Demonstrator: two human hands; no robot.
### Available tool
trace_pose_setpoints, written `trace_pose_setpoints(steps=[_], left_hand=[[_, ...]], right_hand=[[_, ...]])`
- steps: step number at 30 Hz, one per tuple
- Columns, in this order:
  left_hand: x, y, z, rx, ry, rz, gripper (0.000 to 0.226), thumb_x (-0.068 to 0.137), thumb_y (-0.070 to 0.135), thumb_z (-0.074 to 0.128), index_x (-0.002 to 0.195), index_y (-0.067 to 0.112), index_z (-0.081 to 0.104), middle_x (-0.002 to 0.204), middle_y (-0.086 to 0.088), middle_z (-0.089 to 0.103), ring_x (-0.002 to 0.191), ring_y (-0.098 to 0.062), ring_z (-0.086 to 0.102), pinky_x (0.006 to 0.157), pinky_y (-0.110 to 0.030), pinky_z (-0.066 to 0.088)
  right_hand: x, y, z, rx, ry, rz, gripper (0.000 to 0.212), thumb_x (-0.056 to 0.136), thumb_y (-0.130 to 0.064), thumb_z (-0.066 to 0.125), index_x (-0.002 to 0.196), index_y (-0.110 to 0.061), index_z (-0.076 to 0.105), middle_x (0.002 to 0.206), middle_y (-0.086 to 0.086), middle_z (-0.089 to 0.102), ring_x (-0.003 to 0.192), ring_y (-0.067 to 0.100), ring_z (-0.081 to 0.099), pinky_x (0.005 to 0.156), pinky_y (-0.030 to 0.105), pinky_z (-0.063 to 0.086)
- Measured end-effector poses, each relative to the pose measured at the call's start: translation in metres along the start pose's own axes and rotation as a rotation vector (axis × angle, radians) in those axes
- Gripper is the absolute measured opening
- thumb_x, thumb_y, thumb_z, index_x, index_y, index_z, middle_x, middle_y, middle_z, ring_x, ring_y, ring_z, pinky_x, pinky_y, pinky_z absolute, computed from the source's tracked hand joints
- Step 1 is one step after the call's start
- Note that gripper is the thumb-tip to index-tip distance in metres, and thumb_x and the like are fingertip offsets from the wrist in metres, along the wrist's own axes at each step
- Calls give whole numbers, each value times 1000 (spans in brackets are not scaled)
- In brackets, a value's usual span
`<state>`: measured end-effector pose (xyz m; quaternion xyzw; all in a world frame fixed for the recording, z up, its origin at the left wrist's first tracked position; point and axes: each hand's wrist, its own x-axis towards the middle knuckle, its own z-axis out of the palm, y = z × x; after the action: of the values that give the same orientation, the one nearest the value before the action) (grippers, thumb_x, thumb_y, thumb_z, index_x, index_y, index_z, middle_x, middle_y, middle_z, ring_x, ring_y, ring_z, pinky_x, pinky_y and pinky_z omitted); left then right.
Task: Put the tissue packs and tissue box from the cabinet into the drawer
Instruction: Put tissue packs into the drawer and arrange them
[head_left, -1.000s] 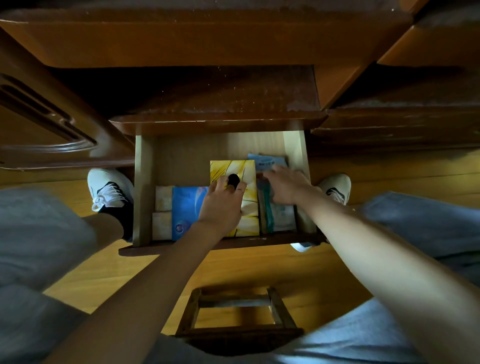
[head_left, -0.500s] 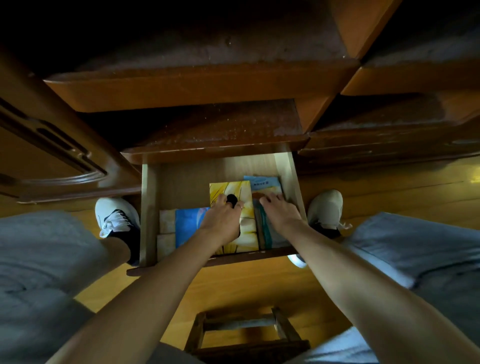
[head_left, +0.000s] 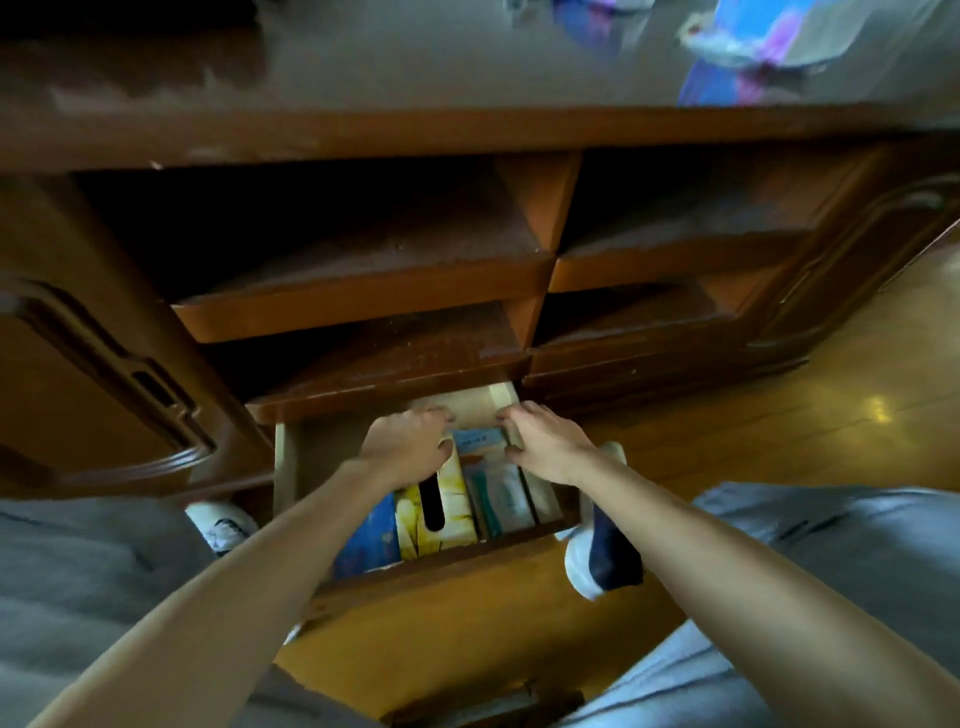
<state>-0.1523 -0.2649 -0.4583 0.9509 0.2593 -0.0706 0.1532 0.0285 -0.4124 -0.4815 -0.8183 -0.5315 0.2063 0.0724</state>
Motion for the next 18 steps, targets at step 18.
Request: trace_pose_setpoints(steps=[18], left_hand=[[22, 14, -326, -3, 850, 53, 19, 91, 28, 54, 99, 32, 70, 98, 11, 67, 100, -15, 62, 74, -31, 52]], right_hand=[[0, -71, -314, -6, 745, -168, 22, 94, -29, 62, 111, -43, 65, 105, -27, 64, 98, -7, 53, 76, 23, 45]])
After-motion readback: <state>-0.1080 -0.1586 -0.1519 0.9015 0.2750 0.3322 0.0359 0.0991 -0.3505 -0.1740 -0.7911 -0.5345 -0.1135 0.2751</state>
